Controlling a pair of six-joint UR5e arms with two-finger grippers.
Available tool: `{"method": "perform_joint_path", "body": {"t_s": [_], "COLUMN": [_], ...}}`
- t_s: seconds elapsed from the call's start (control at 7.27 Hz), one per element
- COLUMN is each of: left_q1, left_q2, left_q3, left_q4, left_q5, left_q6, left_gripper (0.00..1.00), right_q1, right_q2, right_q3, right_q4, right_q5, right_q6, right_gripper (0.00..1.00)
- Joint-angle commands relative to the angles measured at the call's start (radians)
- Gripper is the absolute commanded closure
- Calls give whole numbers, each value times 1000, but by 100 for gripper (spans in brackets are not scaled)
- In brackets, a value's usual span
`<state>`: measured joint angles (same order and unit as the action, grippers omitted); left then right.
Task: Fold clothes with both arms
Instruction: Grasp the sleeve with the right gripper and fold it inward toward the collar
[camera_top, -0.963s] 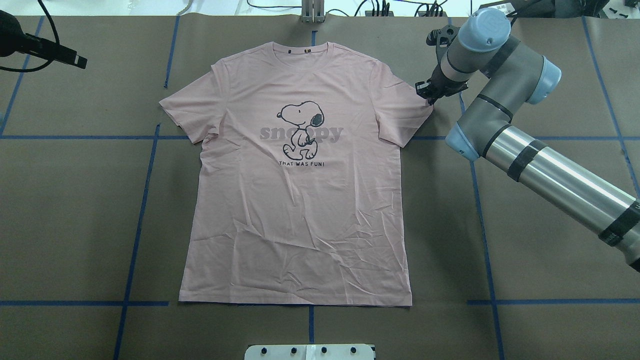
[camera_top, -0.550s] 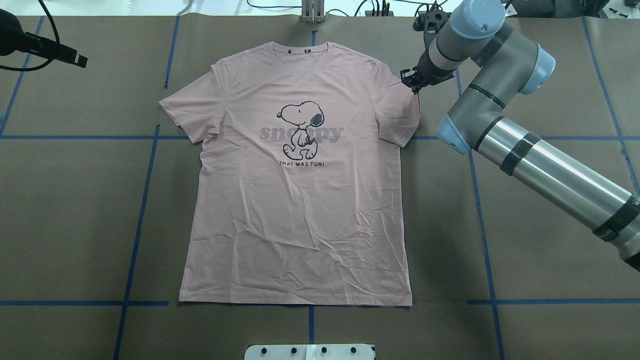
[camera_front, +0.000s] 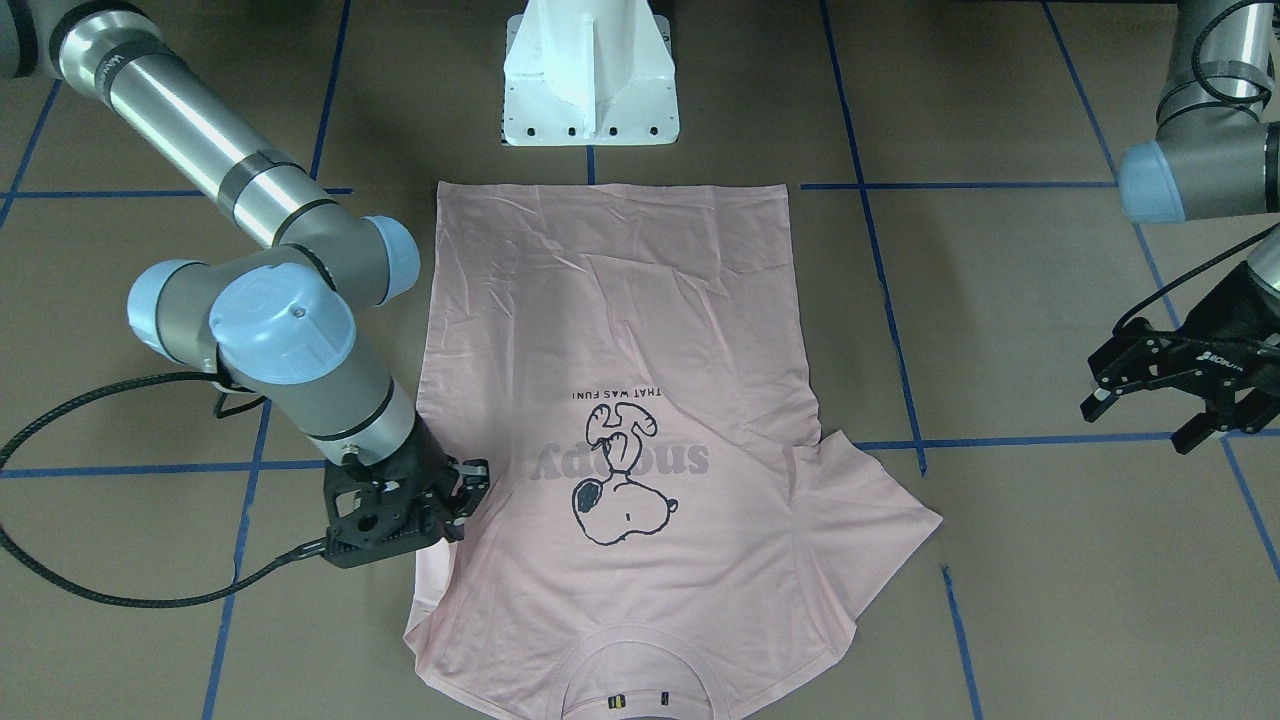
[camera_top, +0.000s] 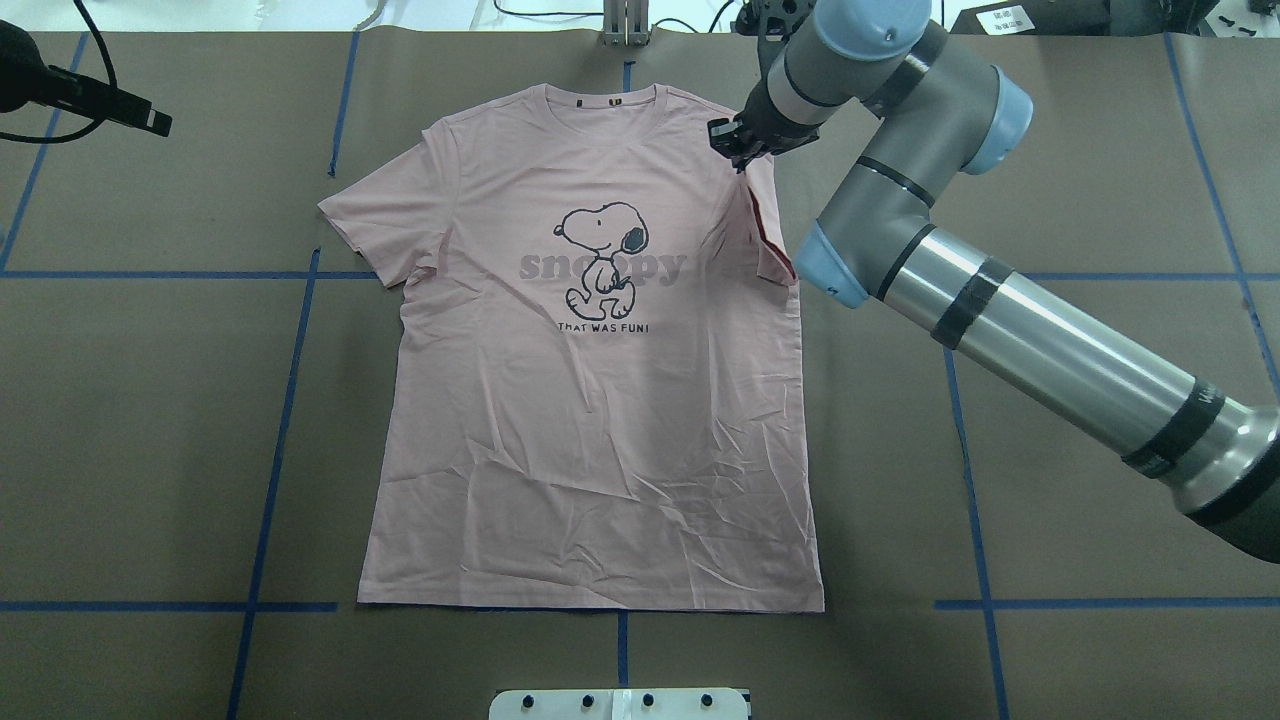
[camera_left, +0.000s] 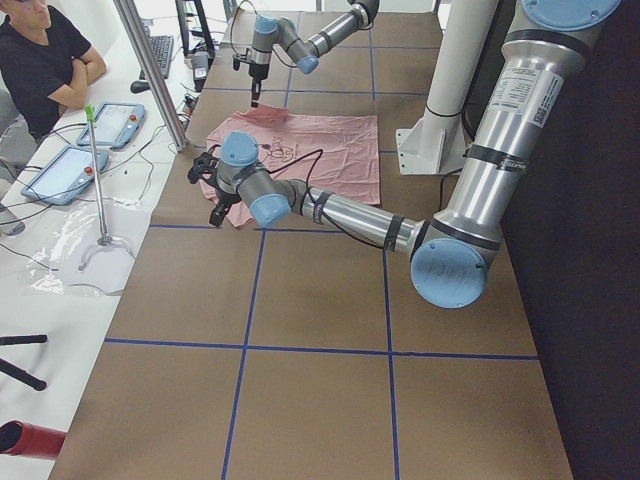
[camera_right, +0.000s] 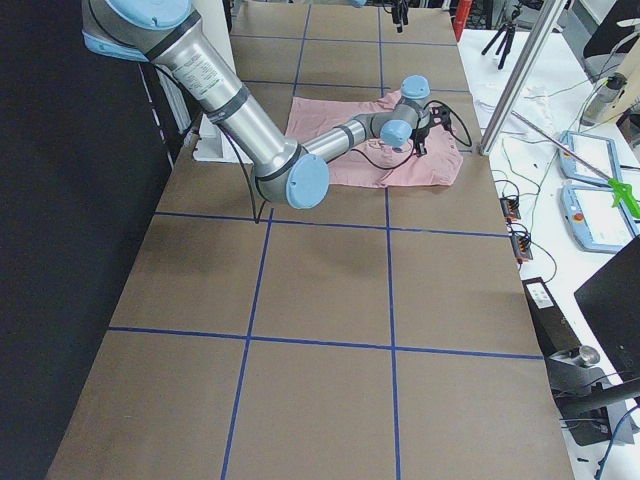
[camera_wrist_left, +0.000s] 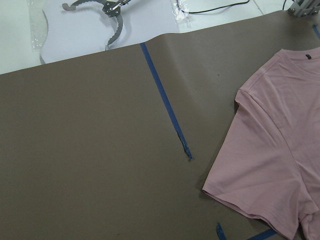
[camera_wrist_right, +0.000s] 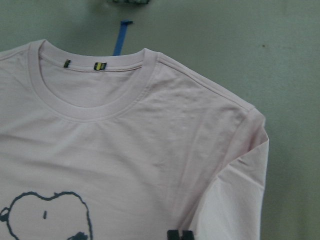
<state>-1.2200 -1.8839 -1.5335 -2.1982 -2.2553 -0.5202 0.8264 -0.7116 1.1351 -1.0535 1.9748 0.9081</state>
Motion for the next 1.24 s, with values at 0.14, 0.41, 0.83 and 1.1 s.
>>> {"method": "perform_joint_path", "body": {"t_s": [0.14,0.41,0.83,1.1], "left_q1": [-1,-1,8,136], "left_q2": [-1,2,-18,-58], "left_q3": [-2,-4,18,16], "left_q4": [0,0,0,3], "left_q5": [-1,-1,2,168], "left_q6": [-9,-8,-74,-308], "left_gripper": [0,0,0,0], "right_q1": [-47,-55,-61,-59], "right_q2": [133,126,110,74], "right_q3": [-142,-143,-83,151], "right_q4": [4,19,-26,-428], "right_q5": [-76,-91,-70,10], "right_q6": [11,11,140,152], "right_gripper": [100,1,0,0]}}
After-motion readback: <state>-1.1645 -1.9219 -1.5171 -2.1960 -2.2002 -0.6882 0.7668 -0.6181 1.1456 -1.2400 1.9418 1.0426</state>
